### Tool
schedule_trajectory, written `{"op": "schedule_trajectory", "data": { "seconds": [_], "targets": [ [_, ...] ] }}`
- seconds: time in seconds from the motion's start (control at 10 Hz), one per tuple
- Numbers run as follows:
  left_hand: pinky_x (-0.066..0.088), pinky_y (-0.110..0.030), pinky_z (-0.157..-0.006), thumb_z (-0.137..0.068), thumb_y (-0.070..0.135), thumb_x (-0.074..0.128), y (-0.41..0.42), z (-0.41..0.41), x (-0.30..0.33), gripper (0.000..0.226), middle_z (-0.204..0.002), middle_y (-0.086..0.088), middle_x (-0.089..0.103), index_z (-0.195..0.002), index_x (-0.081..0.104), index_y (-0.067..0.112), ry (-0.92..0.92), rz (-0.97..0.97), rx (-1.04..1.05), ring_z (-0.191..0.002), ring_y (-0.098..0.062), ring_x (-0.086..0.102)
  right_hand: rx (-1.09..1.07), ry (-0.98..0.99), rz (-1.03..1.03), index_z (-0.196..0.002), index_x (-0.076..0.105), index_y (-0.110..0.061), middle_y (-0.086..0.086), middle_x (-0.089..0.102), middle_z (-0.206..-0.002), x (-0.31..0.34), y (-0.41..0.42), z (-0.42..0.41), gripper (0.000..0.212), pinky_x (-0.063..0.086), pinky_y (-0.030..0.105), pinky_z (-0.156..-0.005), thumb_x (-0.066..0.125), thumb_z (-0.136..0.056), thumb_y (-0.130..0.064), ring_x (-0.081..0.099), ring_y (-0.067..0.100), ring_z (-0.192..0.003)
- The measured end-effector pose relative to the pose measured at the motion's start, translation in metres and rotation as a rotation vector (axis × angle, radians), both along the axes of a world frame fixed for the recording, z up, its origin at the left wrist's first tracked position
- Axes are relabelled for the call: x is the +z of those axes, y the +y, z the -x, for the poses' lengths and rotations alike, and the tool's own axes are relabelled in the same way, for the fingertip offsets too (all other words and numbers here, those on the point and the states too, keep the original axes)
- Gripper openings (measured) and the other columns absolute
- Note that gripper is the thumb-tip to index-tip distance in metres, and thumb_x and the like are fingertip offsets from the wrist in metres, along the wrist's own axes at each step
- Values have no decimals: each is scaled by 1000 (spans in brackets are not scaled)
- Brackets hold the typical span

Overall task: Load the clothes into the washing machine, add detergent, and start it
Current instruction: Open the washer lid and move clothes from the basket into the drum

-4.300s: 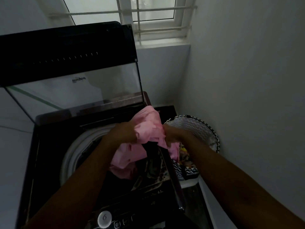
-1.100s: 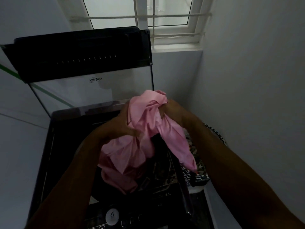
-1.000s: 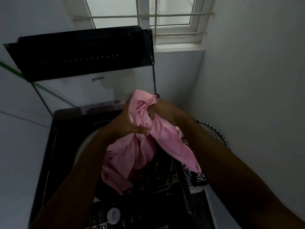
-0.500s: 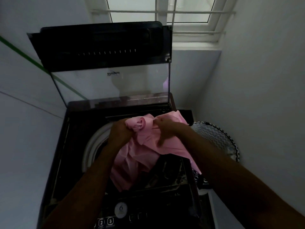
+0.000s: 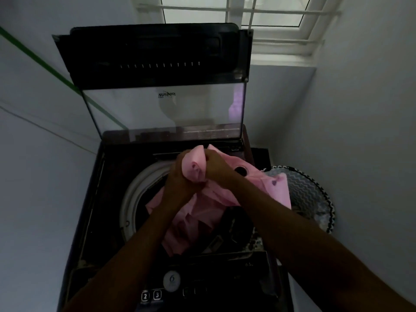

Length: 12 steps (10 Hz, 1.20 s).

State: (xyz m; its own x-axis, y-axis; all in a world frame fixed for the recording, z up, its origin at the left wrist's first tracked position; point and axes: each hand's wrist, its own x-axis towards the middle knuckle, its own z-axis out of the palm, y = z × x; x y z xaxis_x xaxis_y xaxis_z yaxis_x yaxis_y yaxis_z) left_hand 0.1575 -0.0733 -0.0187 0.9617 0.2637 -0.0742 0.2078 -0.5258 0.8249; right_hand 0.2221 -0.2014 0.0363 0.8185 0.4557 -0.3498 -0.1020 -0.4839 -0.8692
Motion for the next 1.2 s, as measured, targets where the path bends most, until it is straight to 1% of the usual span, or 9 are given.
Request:
{"op": "schedule_trajectory", "data": {
  "seconds": [0.1, 0.2, 0.3, 0.4, 0.6, 0.8, 1.0, 1.1, 1.2],
  "targets": [
    [40, -16, -83, -72, 30, 79, 8, 13, 14, 57, -111, 14, 58, -125, 59, 20, 67, -110, 78, -101, -7, 57, 115, 86, -87, -113, 57, -2, 3, 65, -98, -5, 4, 6, 31, 52, 39, -91, 61, -83, 2, 62, 19, -92],
    [44, -29, -85, -85, 41, 54, 21, 23, 2, 38, -110, 1, 66, -118, 63, 24, -19, -311, 194, -102, -19, 62, 260, -64, 43, -119, 57, -5, 0, 66, -114, -19, 4, 6, 46, 44, 18, -89, 75, -78, -12, 62, 13, -103],
    [35, -51, -108, -84, 49, 52, 36, 54, -36, 65, -145, -12, 40, -144, 37, 32, 123, -486, 119, -131, -34, 40, 505, -401, 471, -135, 51, -13, 10, 52, -138, -36, 5, 9, 52, 38, 29, -100, 66, -87, -28, 49, 27, -126],
    [7, -55, -117, -67, 70, 67, 34, 74, -65, 118, -161, -10, -10, -152, -10, 40, 467, -393, -27, -147, -33, -1, 673, -293, 661, -147, 36, -13, 12, 42, -148, -66, 8, 12, 67, 28, 35, -112, 63, -89, -34, 38, 29, -137],
    [8, -49, -122, -56, 100, 33, 61, 65, -98, 105, -163, -4, -11, -138, -20, 59, 523, -82, -184, -150, -25, -4, 677, -213, 760, -146, 32, -24, 13, 31, -150, -105, 36, 35, 61, 25, 61, -110, 54, -90, -31, 29, 38, -139],
    [10, -40, -121, -73, 80, 44, 73, 44, -132, 104, -163, -8, -7, -153, -7, 38, 664, -230, -265, -149, -30, 5, 608, -396, 917, -144, 34, -18, 18, 41, -143, -125, 55, 41, 54, 33, 58, -104, 45, -93, -30, 41, 39, -128],
    [18, -33, -116, -91, 61, 46, 87, 29, -172, 81, -163, -5, 9, -155, 5, 33, 759, -304, -182, -147, -25, 19, 393, -722, 830, -130, 46, -13, 18, 51, -134, -139, 58, 75, 65, 45, 58, -91, 64, -72, -37, 49, 38, -120],
    [20, -36, -116, -96, 60, 38, 97, 30, -172, 78, -163, -7, 7, -156, 0, 27, 821, -253, -198, -146, -28, 19, 296, -547, 853, -133, 44, -12, 19, 50, -136, -162, 50, 100, 76, 51, 54, -86, 72, -70, -43, 52, 39, -117],
    [13, -35, -120, -85, 65, 50, 107, 31, -163, 100, -163, -12, 5, -155, -1, 16, 779, -167, -113, -148, -29, 13, 163, 15, 664, -154, -4, -28, 15, -4, -161, -179, 55, 93, 104, 28, 64, -107, 61, -80, -61, 18, 48, -140]
  ]
}}
